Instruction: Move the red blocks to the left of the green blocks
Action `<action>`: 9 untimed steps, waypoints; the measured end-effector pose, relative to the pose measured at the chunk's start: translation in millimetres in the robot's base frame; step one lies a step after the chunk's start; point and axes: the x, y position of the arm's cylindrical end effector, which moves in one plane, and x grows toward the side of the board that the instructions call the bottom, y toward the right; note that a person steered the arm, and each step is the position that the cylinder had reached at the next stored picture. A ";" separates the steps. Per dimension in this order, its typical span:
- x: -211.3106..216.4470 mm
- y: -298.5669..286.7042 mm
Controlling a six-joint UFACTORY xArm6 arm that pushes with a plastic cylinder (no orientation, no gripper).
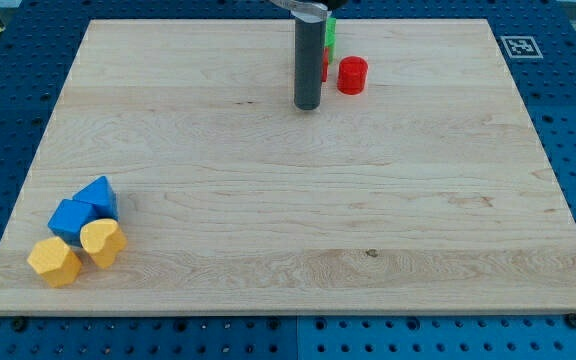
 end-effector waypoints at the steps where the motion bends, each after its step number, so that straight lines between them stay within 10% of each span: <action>1: 0.0 57.0; 9: -35.7 65.7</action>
